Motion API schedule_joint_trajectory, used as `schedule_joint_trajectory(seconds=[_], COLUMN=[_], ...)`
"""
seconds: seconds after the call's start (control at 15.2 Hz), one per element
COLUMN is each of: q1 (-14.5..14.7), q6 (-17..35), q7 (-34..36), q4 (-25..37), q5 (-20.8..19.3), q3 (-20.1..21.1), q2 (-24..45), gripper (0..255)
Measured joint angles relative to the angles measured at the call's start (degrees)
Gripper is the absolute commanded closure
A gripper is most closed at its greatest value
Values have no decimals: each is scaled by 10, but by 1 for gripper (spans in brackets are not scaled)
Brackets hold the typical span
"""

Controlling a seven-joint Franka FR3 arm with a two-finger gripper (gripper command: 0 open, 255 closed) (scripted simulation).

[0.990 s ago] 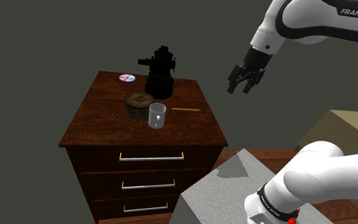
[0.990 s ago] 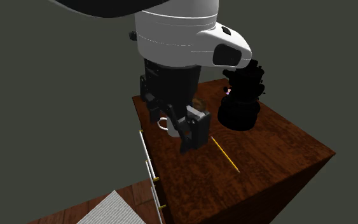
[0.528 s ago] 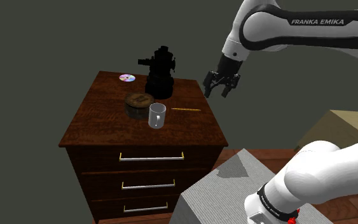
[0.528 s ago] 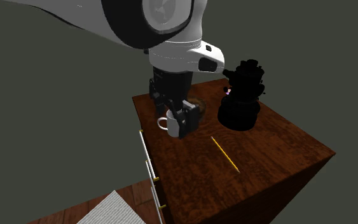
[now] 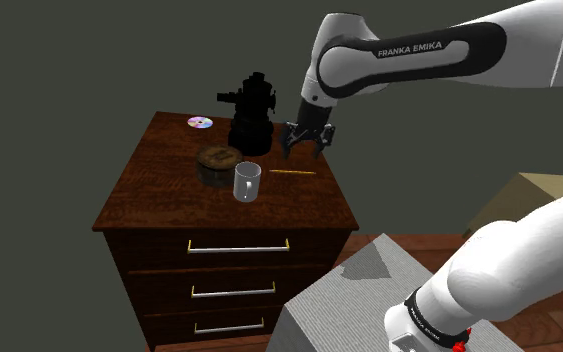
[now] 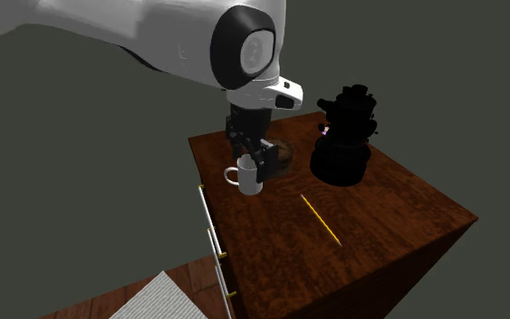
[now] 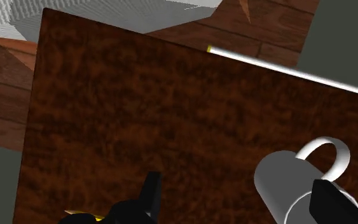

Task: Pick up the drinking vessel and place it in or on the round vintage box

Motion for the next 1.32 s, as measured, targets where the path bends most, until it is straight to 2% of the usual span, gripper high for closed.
schedule_joint_trajectory(seconds=[0.66,1.32], q1=[16,21], q6=[59,110], q7=[121,135], q4=[148,134], q5=[-67,-80], q3=[35,34], q2=[228,268], gripper=[0,0])
